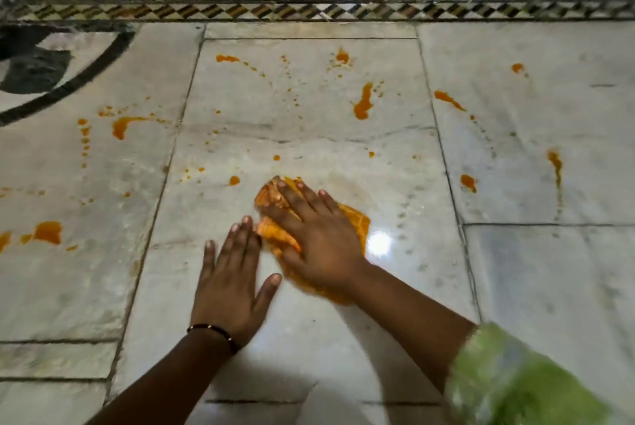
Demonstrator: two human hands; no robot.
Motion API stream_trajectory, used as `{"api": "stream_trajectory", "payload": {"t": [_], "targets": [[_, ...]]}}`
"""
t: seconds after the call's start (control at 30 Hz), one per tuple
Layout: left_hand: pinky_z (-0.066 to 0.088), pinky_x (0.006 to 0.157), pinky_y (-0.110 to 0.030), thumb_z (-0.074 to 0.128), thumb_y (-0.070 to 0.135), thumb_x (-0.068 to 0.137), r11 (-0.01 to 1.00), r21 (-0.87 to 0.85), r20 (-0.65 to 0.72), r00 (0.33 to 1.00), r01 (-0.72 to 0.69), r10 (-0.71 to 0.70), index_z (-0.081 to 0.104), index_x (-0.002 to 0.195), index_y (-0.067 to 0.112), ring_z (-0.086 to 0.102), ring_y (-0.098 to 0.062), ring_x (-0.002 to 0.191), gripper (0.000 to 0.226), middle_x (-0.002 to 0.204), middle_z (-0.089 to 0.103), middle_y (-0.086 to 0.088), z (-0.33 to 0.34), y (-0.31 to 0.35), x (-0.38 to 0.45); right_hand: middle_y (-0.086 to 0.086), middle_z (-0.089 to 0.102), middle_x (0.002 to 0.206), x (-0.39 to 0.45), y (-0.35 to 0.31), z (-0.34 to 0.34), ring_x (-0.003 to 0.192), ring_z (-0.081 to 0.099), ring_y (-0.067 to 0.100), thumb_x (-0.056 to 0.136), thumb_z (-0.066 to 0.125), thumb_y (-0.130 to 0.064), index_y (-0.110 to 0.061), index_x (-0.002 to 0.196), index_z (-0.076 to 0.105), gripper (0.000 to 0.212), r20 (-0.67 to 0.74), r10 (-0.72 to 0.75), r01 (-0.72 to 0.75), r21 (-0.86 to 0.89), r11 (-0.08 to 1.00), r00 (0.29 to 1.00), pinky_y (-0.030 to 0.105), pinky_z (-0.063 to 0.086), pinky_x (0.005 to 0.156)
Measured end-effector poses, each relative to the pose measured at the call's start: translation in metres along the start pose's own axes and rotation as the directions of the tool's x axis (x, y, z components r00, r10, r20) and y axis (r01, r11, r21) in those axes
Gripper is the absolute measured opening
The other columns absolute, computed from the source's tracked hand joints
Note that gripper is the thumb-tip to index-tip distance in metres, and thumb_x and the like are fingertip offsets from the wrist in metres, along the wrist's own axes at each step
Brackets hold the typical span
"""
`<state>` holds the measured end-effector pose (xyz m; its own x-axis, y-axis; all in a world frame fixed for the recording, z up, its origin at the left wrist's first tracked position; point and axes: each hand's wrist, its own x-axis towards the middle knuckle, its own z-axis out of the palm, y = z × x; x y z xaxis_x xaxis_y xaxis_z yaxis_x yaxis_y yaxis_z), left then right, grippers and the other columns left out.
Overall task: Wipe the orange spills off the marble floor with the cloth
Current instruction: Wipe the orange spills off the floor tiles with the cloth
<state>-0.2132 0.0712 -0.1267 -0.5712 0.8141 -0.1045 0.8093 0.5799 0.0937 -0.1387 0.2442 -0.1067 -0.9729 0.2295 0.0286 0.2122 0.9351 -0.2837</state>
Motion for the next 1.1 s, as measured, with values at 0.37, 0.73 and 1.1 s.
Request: {"api": "stream_trajectory", "payload": {"t": [0.37,0.73,1.1], "targets": [[-0.002,0.116,-0.042,0.006,0.063,0.093,0.999,-0.049,-0.025,0.999,0.021,-0.022,0.009,0.152,0.013,0.003,-0.017,0.146,0.078,0.16,0.006,-0.004,-0.001,0.002,-0.003,0.001,0.022,0.157,-0.055,0.114,-0.043,0.143,0.022,0.03,0.078,0.028,-0.058,-0.038,0.146,0.031,0.071,-0.123,0.498,-0.498,0.033,0.867,0.858,0.049,0.017,0.115],[-0.002,0.116,-0.041,0.006,0.063,0.093,0.998,-0.06,-0.028,0.999,0.027,-0.029,0.01,0.151,0.013,0.002,-0.014,0.145,0.078,0.159,0.006,-0.003,0.0,-0.001,-0.003,-0.003,0.023,0.157,-0.143,0.066,-0.029,0.144,0.024,0.021,0.086,0.042,-0.051,-0.04,0.145,0.033,0.06,0.05,-0.083,0.081,0.036,0.996,0.995,0.043,0.022,0.114],[-0.02,0.112,-0.039,0.001,0.065,0.082,0.958,-0.104,-0.024,0.964,-0.266,0.265,-0.022,0.144,0.024,-0.023,-0.009,0.14,0.078,0.151,-0.027,0.006,-0.017,0.129,0.093,0.005,0.022,0.157,-0.085,0.133,-0.045,0.141,0.025,0.031,0.078,0.032,-0.053,-0.034,0.147,0.03,0.072,-0.167,0.537,-0.541,0.026,0.841,0.827,0.049,0.017,0.114]]}}
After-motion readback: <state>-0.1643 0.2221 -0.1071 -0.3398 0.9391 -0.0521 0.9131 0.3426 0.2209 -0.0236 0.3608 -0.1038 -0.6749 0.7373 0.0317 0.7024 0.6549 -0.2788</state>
